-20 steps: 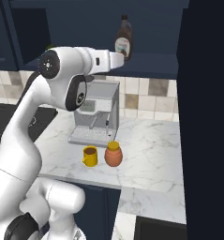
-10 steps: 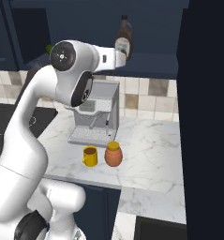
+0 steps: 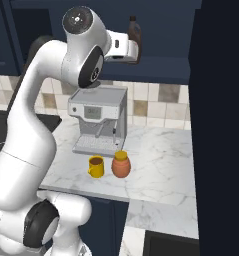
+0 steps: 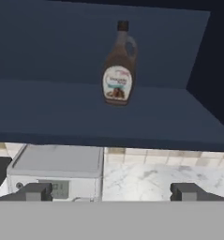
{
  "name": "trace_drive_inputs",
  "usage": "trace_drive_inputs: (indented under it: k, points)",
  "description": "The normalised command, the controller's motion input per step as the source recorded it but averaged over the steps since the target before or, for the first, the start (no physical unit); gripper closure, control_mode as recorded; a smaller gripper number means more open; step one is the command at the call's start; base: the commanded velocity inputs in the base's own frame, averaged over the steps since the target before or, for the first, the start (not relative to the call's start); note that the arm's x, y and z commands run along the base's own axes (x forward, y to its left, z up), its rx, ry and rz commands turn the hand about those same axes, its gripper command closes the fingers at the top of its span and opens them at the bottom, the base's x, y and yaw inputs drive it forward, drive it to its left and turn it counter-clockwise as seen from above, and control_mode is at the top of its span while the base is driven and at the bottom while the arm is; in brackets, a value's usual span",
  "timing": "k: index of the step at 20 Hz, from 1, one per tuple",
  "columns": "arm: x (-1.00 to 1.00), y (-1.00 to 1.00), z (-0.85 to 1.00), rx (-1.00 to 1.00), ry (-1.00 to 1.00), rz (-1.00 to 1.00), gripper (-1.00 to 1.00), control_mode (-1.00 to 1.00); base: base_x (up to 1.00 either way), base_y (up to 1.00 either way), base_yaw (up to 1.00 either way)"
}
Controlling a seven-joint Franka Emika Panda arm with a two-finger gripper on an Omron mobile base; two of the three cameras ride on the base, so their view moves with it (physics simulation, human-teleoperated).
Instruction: Pick the syrup bottle and honey bottle from the cabinet and place them next to the mug.
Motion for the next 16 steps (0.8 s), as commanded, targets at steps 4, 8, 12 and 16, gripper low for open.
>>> trace_drive_inputs:
  k: [4,8,12,16]
  points:
    - [0.39,0.06,-0.07,0.0,0.0,0.0,-1.0,-1.0,0.0,0.0,0.0]
    - [0.39,0.11,-0.09,0.0,0.0,0.0,-1.0,-1.0,0.0,0.0,0.0]
    - [0.17,0.06,-0.02,0.0,-0.05,-0.06,-1.0,-1.0,0.0,0.0,0.0]
    - [0.12,0.0,-0.11,0.0,-0.07,-0.09,-1.0,-1.0,0.0,0.0,0.0]
